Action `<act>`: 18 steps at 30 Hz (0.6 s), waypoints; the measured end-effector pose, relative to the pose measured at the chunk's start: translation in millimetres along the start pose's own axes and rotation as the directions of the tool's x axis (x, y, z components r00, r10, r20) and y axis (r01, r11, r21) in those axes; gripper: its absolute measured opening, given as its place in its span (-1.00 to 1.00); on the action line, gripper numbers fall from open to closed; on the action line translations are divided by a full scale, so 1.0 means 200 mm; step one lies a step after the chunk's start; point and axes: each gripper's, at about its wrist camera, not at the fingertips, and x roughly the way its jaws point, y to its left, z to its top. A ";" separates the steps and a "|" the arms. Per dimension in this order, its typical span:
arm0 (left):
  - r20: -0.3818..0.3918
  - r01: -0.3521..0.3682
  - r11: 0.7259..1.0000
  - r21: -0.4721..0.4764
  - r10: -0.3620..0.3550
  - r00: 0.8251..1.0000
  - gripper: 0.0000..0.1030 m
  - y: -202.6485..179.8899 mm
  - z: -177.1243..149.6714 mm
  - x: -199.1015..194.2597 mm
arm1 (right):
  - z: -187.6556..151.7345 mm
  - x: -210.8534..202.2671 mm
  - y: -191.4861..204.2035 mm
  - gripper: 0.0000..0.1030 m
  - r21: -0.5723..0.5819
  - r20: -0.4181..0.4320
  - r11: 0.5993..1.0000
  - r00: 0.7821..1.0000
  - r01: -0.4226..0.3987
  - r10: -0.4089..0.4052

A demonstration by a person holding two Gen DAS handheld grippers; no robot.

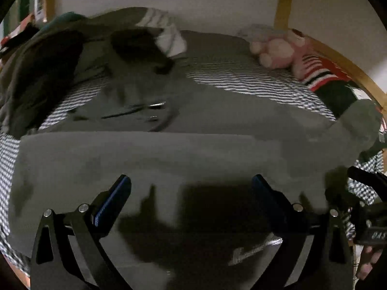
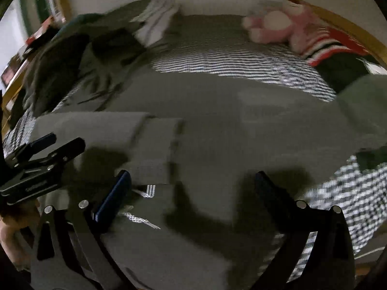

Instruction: Fold large clothes

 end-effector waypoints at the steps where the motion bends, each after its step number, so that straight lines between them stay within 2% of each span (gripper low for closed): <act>1: -0.001 0.011 1.000 0.008 -0.011 1.000 0.89 -0.05 0.00 0.01 | 0.00 -0.02 -0.06 0.93 0.011 0.004 1.000 1.000 0.013 -0.013; 13: -0.034 0.161 0.979 0.128 -0.158 0.987 0.89 -0.70 0.05 0.16 | 0.00 -0.13 -0.65 0.93 0.118 0.016 0.985 0.991 0.129 -0.132; 16: -0.053 0.216 0.960 0.179 -0.210 0.976 0.89 -0.88 0.03 0.20 | -0.01 -0.17 -0.83 0.93 0.176 0.024 0.971 0.986 0.161 -0.167; 18: -0.070 0.279 0.934 0.225 -0.270 0.960 0.89 -1.00 0.01 0.23 | 0.01 -0.23 -1.00 0.93 0.245 0.038 0.951 0.978 0.190 -0.206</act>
